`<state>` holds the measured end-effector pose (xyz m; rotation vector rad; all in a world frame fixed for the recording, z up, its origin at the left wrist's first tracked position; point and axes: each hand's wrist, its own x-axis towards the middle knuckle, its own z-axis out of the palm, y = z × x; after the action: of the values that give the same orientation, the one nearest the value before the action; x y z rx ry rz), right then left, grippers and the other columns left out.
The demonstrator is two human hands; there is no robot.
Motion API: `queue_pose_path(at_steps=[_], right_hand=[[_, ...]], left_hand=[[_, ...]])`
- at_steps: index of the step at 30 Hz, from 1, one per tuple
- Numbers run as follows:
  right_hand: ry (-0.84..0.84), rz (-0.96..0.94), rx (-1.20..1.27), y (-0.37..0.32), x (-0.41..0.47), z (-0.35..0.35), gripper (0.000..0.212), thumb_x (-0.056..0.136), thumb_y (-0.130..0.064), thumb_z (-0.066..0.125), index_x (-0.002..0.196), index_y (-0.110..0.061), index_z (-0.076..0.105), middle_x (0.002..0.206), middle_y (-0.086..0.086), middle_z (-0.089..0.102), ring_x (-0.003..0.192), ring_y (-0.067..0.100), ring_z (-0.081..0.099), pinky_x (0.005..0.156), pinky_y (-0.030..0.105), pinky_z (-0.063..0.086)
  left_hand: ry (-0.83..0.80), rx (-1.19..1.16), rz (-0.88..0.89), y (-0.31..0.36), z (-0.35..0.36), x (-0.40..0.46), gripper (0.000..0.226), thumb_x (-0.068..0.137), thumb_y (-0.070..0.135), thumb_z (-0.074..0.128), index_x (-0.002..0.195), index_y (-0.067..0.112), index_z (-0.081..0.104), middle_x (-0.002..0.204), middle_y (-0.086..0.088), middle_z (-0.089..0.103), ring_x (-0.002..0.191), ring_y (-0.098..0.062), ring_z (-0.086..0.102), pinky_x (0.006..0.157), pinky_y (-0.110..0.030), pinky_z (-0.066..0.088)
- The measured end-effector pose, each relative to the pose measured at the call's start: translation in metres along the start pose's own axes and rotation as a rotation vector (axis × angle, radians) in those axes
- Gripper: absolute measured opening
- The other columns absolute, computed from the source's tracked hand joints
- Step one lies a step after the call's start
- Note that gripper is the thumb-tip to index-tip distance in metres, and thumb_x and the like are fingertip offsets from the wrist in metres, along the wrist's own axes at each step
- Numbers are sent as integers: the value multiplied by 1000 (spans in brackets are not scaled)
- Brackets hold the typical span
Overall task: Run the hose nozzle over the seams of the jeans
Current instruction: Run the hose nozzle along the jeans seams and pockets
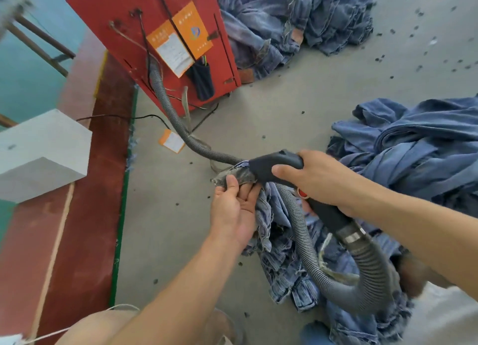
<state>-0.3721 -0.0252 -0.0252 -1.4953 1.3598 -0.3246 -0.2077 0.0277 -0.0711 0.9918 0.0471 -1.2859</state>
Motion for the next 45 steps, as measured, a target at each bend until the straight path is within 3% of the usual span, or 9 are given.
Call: queue_pose_path(at_steps=[4,10,15,22,27,32,37,41,45], right_hand=[[12,140,317,1,8,-20,32,97,-42,67,104,-11,61,62,7,54,41,25,54,47,35,52],[-58,-15,71,3,-1,1,31,94,-49,67,94,-18,64,52,-5,55,41,13,53,46,31,47],[38,114,362,2,10,-14,31,98,-39,66,108,-10,61,64,6,55,45,23,54,48,34,52],[42,-113,-237,3,-4,3,34,94,-55,63,101,-22,58,69,0,66,51,19,65,51,37,56],[129,-55,14,-3,5,-20,29,97,-46,65,99,-18,58,62,3,63,39,20,61,39,30,50],[28,-182,-482,1,-11,-17,32,92,-62,59,91,-31,52,67,-5,63,48,8,59,47,27,43],[70,-143,-406,-9,4,-15,32,97,-54,61,97,-23,55,78,1,66,54,17,65,50,32,47],[44,-109,-193,-4,-2,-28,29,95,-50,65,93,-22,56,58,0,62,39,20,63,40,34,53],[-39,-150,-414,-1,-13,-12,28,93,-57,63,92,-31,55,65,-2,65,41,12,62,39,27,46]], left_hand=[[29,-45,5,4,4,6,15,112,12,37,112,6,51,92,-16,79,88,-29,78,76,-47,63],[42,-78,-58,5,5,11,25,112,12,35,130,2,48,87,-19,77,77,-27,78,64,-39,65],[23,-66,-66,4,2,7,36,112,13,36,142,-6,42,105,-26,74,86,-32,78,69,-46,65],[-15,-39,-102,7,-3,8,28,113,11,33,130,-5,47,94,-26,76,80,-31,78,64,-39,64],[-41,68,-92,8,-7,6,25,111,10,38,123,-7,52,98,-23,77,87,-31,78,69,-41,65],[-105,436,6,8,-9,4,22,110,10,43,115,12,65,108,-13,78,92,-24,77,76,-33,62],[-139,582,-12,10,-8,0,27,110,8,41,115,14,67,105,-9,79,89,-20,77,76,-30,62],[-96,550,6,16,-6,1,25,107,3,46,109,7,70,100,-11,76,88,-19,72,82,-35,62],[-103,462,-25,17,-6,-1,20,104,1,45,109,0,65,94,-17,75,82,-25,74,72,-38,63]])
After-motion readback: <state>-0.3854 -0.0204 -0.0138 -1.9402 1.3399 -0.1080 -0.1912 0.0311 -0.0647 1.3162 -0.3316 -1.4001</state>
